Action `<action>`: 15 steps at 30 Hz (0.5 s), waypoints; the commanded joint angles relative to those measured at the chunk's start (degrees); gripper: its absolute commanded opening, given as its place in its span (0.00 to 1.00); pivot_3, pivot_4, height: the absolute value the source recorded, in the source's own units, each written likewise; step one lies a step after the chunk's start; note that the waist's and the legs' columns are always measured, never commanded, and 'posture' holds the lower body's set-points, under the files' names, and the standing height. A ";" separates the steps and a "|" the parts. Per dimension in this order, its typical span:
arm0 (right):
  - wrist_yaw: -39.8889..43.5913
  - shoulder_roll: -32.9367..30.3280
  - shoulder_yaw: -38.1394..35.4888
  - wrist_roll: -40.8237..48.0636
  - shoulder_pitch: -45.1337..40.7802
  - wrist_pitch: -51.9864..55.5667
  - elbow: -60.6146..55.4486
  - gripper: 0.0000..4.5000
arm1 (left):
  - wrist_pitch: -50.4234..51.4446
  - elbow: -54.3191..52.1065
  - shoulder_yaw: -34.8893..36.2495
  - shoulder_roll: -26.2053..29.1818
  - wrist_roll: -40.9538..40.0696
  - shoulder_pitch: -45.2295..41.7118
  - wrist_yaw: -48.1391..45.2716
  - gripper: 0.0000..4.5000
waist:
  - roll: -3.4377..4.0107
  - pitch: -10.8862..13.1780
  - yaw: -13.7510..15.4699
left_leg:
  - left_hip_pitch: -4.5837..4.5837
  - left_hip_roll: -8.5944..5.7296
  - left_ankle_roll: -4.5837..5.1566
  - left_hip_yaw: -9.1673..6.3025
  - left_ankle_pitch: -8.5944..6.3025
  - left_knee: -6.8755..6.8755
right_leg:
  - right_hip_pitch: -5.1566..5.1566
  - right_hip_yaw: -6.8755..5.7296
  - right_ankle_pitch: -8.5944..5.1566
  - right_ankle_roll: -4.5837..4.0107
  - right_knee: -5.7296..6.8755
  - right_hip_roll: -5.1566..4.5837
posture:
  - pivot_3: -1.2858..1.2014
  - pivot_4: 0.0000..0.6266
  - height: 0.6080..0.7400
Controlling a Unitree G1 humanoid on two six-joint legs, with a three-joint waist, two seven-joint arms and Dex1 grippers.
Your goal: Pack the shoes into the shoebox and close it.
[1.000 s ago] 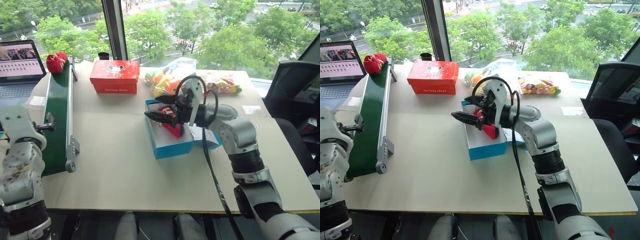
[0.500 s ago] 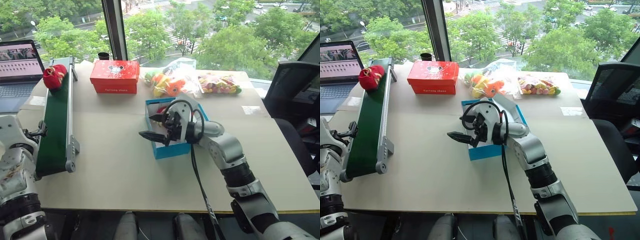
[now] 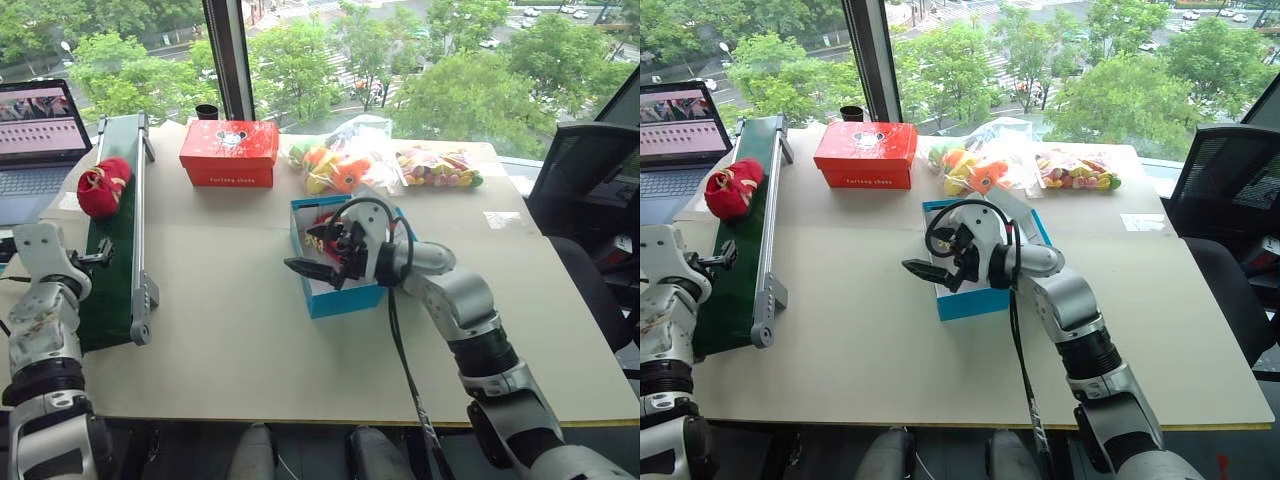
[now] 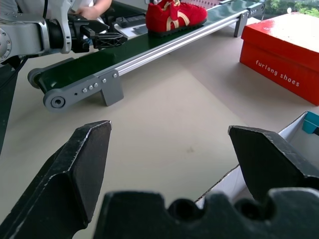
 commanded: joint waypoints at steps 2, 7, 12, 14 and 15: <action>-0.21 -0.30 -1.46 0.60 -1.44 0.70 -2.73 0.99 | -1.18 0.17 -0.20 0.86 -0.84 -1.40 -2.16 1.00 | 0.00 0.00 -0.02 | 0.00 0.00 0.00 0.00 0.00 0.00 | -0.01 0.00 0.00 0.00 0.02 0.00 | 0.52 0.24 0.99; -0.20 -0.61 -1.23 0.42 -1.38 0.91 -3.09 1.00 | -0.25 -2.42 -0.18 -0.52 -1.82 0.02 -3.14 0.68 | 0.00 0.00 0.01 | 0.00 0.00 0.00 0.00 0.00 0.01 | 0.00 -0.01 0.00 0.00 0.04 0.00 | 0.52 0.24 0.99; -0.35 -0.83 -1.69 0.87 -1.69 1.37 -3.39 1.00 | 1.84 -8.35 -0.05 -2.37 -3.58 0.06 -2.01 0.57 | 0.00 0.00 0.62 | 0.00 0.00 0.00 0.00 0.00 0.04 | 0.00 -0.01 0.00 0.00 0.09 0.00 | 0.52 0.24 0.99; -1.04 -0.05 -3.09 2.15 -1.97 2.18 -3.28 1.00 | 3.35 -14.11 -0.19 -3.53 -4.95 -0.75 -1.72 0.57 | 0.00 0.00 0.92 | -0.01 0.00 0.00 0.00 0.00 0.08 | -0.01 -0.01 0.00 0.00 0.14 0.00 | 0.52 0.24 0.99; -1.48 0.45 -3.97 2.96 -2.12 2.72 -3.19 1.00 | 3.92 -17.22 -0.16 -4.27 -5.83 -1.12 -1.70 0.57 | -0.01 0.01 1.08 | -0.01 0.00 0.00 0.00 0.00 0.11 | -0.01 -0.01 0.00 0.00 0.16 0.00 | 0.52 0.24 0.99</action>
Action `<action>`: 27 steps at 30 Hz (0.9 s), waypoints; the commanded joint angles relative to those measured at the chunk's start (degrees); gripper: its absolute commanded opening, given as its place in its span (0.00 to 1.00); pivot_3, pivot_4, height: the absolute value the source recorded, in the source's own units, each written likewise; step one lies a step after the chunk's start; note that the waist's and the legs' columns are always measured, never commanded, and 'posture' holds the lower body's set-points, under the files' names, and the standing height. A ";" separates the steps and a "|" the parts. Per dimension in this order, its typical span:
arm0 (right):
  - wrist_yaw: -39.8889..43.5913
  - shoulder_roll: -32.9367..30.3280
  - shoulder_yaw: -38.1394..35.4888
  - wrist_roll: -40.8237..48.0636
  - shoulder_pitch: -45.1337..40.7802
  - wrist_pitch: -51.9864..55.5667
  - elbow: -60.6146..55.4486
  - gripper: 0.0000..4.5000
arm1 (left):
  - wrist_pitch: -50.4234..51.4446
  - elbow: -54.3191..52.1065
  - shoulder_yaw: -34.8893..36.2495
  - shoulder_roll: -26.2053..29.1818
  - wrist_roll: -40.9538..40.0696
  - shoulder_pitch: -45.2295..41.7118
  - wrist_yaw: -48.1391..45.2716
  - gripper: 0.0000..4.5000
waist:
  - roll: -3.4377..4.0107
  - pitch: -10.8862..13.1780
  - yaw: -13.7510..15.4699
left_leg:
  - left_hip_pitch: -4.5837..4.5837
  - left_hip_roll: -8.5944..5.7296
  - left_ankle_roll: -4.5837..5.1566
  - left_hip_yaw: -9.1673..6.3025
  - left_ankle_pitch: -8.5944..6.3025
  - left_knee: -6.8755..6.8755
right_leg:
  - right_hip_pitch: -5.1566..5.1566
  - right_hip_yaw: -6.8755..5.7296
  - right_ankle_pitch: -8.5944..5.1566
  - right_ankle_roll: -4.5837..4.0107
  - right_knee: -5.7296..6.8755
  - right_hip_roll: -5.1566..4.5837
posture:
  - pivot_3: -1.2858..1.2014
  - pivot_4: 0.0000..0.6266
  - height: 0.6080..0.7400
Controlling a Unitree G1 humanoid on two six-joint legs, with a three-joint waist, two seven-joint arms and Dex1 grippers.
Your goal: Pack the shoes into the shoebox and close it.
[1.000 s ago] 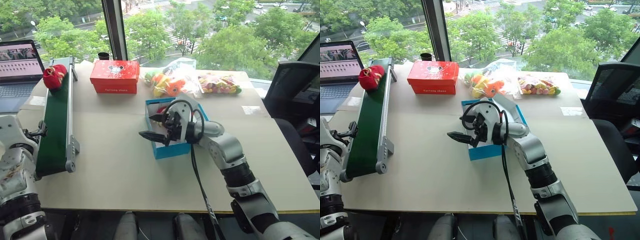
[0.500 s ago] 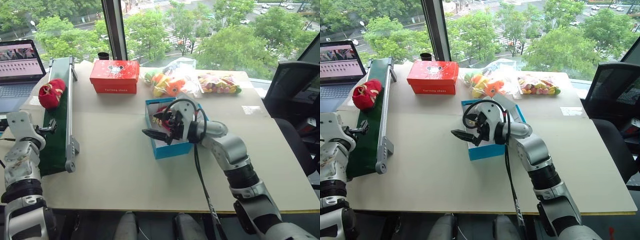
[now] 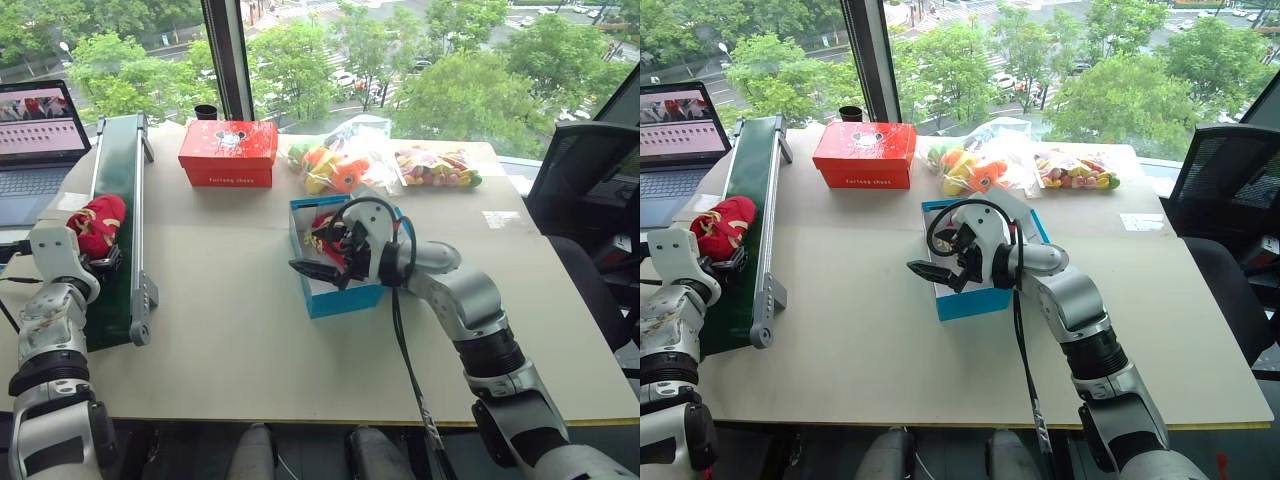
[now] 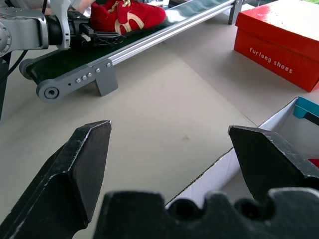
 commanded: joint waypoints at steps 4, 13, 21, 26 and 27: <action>-11.62 9.87 -19.65 19.20 -6.78 15.62 1.59 1.00 | 9.28 -29.37 -2.89 -7.15 -11.07 -4.78 -0.51 0.57 | -0.05 0.03 0.73 | -0.09 0.01 -0.04 -0.03 0.02 0.06 | -0.01 -0.01 0.00 0.00 0.06 0.00 | 0.52 0.24 0.99; -23.75 13.61 -31.83 33.32 -10.28 29.46 4.96 1.00 | 26.35 -56.08 -10.70 -21.13 -26.18 0.50 4.74 0.57 | 0.05 0.02 -0.57 | -0.03 -0.04 -0.12 -0.09 0.08 -0.04 | -0.05 0.01 0.01 -0.01 0.18 -0.04 | 0.52 0.24 0.99; -24.34 11.44 -28.87 30.17 -10.64 26.19 7.41 1.00 | 30.58 -60.97 -17.37 -25.25 -26.84 3.86 5.51 0.57 | 0.05 0.02 -1.39 | -0.02 -0.06 -0.05 -0.10 0.12 0.06 | 0.00 0.07 0.00 0.00 0.17 0.03 | 0.52 0.24 0.99; -24.84 11.29 -28.97 28.83 -11.37 23.71 9.91 1.00 | 31.98 -63.25 -18.99 -26.45 -28.03 4.78 5.97 0.57 | 0.05 0.02 -1.33 | -0.02 -0.05 -0.05 -0.10 0.12 0.06 | 0.00 0.07 0.00 0.00 0.15 0.04 | 0.52 0.24 0.99; -25.01 11.36 -29.21 28.73 -11.41 23.20 10.31 1.00 | 32.23 -63.53 -19.11 -26.55 -28.04 4.86 6.10 0.57 | 0.05 0.02 -1.27 | -0.02 -0.06 -0.05 -0.10 0.12 0.06 | 0.00 0.07 0.00 0.00 0.14 0.04 | 0.52 0.24 0.99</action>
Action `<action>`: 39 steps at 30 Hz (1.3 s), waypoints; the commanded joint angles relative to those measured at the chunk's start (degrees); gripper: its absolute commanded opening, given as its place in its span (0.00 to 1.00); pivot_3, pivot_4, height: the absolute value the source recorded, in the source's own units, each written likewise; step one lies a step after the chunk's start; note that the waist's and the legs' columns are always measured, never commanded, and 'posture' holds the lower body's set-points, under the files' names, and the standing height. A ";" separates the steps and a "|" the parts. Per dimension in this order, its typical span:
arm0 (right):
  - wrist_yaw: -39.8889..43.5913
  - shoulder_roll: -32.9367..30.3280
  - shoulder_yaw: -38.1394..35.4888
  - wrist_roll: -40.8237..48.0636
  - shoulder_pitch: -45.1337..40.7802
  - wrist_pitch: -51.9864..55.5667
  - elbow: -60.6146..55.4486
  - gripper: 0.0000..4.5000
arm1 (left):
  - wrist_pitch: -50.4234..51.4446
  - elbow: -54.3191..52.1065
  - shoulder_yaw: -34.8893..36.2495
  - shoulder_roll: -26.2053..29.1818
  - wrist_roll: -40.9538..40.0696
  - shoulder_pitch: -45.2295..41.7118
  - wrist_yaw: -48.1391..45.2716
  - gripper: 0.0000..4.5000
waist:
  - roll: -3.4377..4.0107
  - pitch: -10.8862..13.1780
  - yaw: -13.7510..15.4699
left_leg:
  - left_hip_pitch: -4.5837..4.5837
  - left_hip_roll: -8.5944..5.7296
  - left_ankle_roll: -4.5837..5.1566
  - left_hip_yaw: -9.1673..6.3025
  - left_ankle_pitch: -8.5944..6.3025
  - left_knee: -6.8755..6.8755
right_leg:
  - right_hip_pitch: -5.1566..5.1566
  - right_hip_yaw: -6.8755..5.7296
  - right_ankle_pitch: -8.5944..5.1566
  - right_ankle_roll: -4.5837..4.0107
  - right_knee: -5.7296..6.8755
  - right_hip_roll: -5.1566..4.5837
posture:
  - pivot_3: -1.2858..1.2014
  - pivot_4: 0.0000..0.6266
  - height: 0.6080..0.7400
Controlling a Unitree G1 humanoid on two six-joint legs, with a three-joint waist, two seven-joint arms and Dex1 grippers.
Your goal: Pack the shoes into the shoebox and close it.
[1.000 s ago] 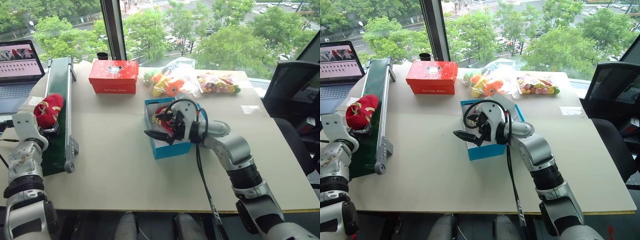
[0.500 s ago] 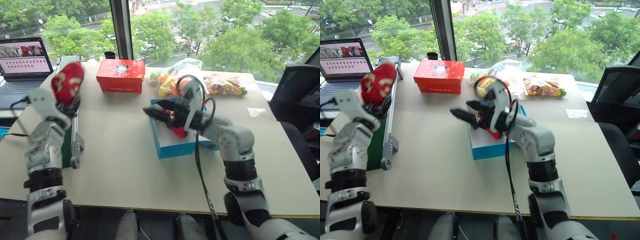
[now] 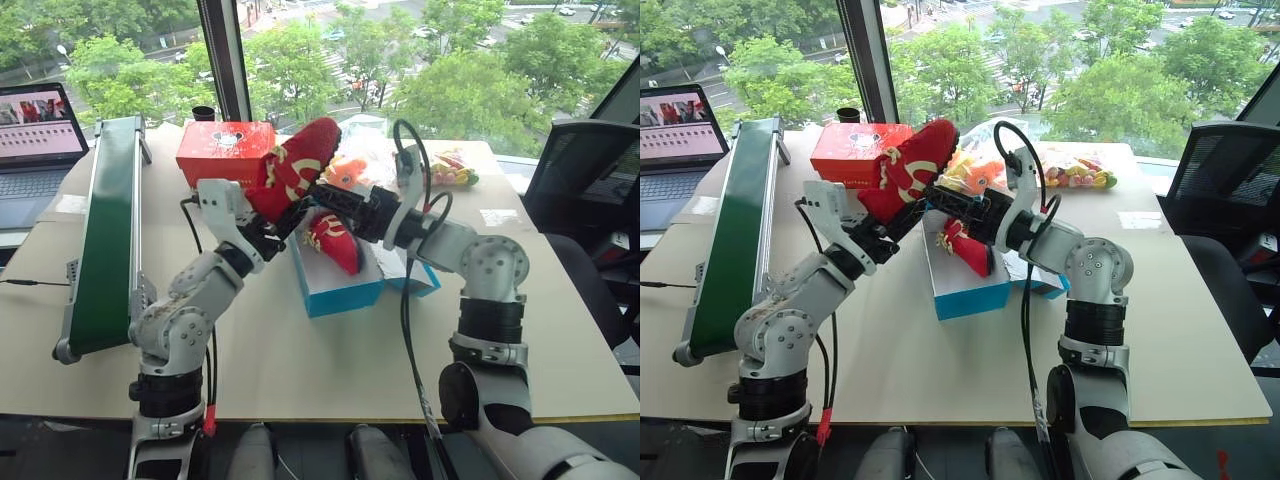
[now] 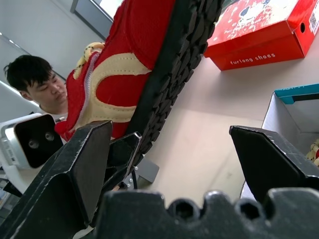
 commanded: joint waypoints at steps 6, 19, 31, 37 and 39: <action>-1.74 0.77 -4.24 2.17 -3.68 -4.81 2.36 1.00 | 1.60 -6.04 -1.71 -1.29 -2.40 0.81 0.43 0.57 | 0.00 0.00 0.17 | -0.02 0.00 0.00 0.00 0.00 0.00 | 0.00 -0.01 0.00 0.00 -0.04 0.00 | 0.52 0.24 0.99; -2.99 2.03 -1.73 -0.17 -6.44 -6.35 5.29 0.41 | 2.48 -6.41 -1.76 -1.26 -2.39 -0.75 1.87 0.57 | 0.00 0.00 0.15 | -0.04 0.00 0.00 0.00 0.00 -0.02 | 0.00 0.00 0.00 0.00 -0.10 0.00 | 0.52 0.24 0.99; 9.41 -8.96 10.41 -15.02 -13.22 -16.79 14.79 0.10 | -1.85 -0.65 3.10 14.54 7.08 2.00 -2.32 1.00 | 0.02 0.02 -0.09 | -0.02 0.00 0.00 0.01 0.00 -0.10 | -0.06 0.02 -0.01 0.00 -0.14 0.03 | 0.52 0.24 0.99; 19.44 -12.28 20.69 -25.63 -15.28 -23.52 22.94 0.10 | -3.15 -1.67 2.72 29.04 8.63 6.40 -16.70 1.00 | 0.05 0.04 -0.06 | -0.03 0.03 -0.01 0.05 -0.01 -0.45 | -0.08 0.00 -0.02 -0.03 -0.51 0.02 | 0.52 0.24 0.99; 22.66 -12.26 23.19 -28.07 -16.00 -24.81 25.56 0.10 | -3.77 -1.54 2.89 29.73 9.34 6.69 -17.35 1.00 | 0.07 0.06 0.17 | -0.07 0.03 -0.01 0.07 -0.01 -0.45 | -0.11 0.00 -0.02 -0.03 -0.52 0.01 | 0.52 0.24 0.99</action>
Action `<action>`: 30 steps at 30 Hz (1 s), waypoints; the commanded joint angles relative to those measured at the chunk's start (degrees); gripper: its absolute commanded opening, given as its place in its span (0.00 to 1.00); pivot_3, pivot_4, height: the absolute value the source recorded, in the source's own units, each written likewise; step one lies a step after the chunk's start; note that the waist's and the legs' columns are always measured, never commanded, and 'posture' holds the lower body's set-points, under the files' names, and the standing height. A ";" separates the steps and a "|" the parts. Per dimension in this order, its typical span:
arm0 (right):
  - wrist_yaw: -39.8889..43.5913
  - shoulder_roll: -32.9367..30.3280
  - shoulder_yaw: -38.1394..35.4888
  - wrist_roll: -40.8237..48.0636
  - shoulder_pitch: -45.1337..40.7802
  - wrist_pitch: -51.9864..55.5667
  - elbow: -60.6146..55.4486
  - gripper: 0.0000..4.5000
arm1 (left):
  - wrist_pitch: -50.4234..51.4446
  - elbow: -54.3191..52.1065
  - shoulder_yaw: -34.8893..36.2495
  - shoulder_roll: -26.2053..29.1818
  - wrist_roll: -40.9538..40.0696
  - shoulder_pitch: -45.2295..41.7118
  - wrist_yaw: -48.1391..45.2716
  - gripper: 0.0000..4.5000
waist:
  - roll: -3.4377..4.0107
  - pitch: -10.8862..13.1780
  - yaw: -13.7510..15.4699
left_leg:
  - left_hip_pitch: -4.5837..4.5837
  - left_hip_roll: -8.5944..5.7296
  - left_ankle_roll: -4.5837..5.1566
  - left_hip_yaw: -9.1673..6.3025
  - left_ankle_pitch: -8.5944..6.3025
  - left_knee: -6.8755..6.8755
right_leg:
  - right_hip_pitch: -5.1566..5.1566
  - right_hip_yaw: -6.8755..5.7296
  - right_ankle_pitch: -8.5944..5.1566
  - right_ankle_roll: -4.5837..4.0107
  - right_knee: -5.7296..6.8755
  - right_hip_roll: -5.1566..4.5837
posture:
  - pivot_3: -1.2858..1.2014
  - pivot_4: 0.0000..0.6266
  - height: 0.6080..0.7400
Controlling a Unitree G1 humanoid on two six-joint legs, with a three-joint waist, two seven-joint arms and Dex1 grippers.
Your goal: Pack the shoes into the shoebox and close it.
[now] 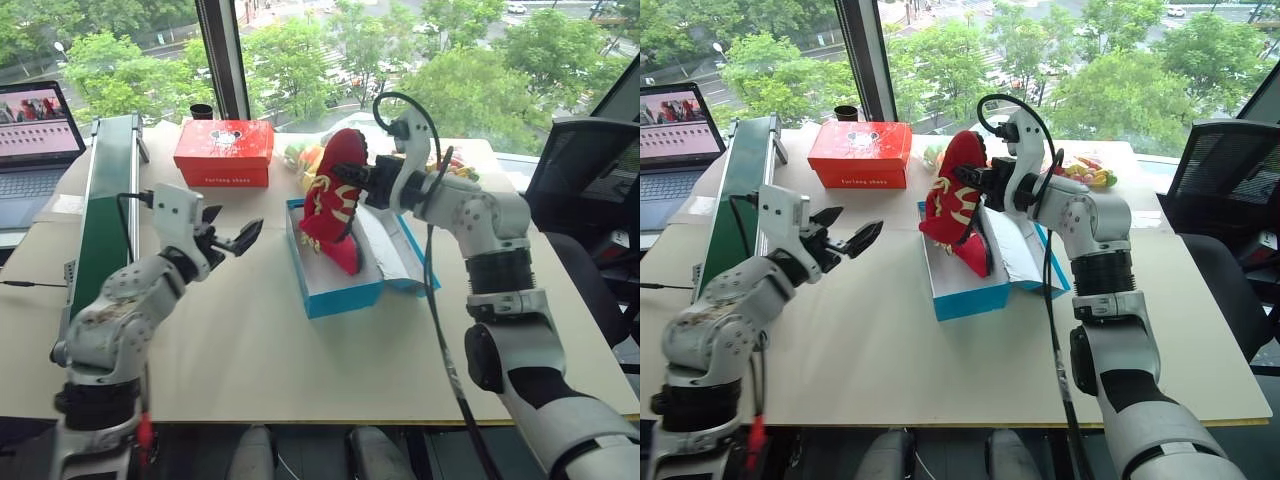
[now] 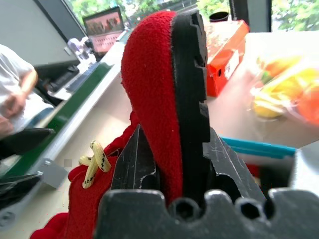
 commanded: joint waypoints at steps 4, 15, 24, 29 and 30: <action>10.40 0.04 6.89 -7.38 -3.21 -6.19 5.30 0.10 | -2.49 -2.71 -0.03 0.52 1.68 0.20 -2.93 1.00 | 0.01 0.02 0.34 | -0.05 0.01 -0.01 0.00 0.01 0.11 | 0.00 -0.02 0.00 0.00 0.04 0.00 | 0.52 0.24 0.99; 22.12 -1.04 12.09 -13.21 -1.60 -7.52 3.53 0.10 | -1.83 -6.48 -0.72 -2.64 3.65 2.26 -0.23 1.00 | 0.01 0.02 0.16 | -0.05 0.03 -0.01 -0.01 0.01 0.12 | -0.01 -0.02 0.01 0.00 0.08 0.00 | 0.52 0.24 0.99; 28.83 -1.36 20.05 -21.33 0.46 -17.05 6.62 0.10 | -2.85 -9.78 -2.24 -2.91 5.94 6.37 -1.11 1.00 | 0.01 0.02 0.20 | -0.03 0.03 -0.02 -0.01 0.01 0.19 | 0.01 -0.03 0.02 -0.02 0.13 0.00 | 0.52 0.24 0.99; 27.00 2.06 22.89 -27.52 0.38 -26.41 14.93 0.10 | -2.28 -10.28 -1.13 -2.73 6.00 6.39 -0.61 1.00 | 0.01 0.02 0.12 | 0.12 0.03 -0.02 0.00 0.01 0.14 | 0.11 -0.02 0.02 -0.02 0.11 0.00 | 0.52 0.24 0.99; 26.65 2.58 23.69 -28.92 0.47 -28.57 16.31 0.10 | -2.18 -10.42 -0.94 -2.62 5.98 6.50 -0.58 1.00 | 0.01 0.02 0.11 | 0.12 0.03 -0.02 0.00 0.01 0.14 | 0.11 -0.02 0.02 -0.02 0.11 0.00 | 0.52 0.24 0.99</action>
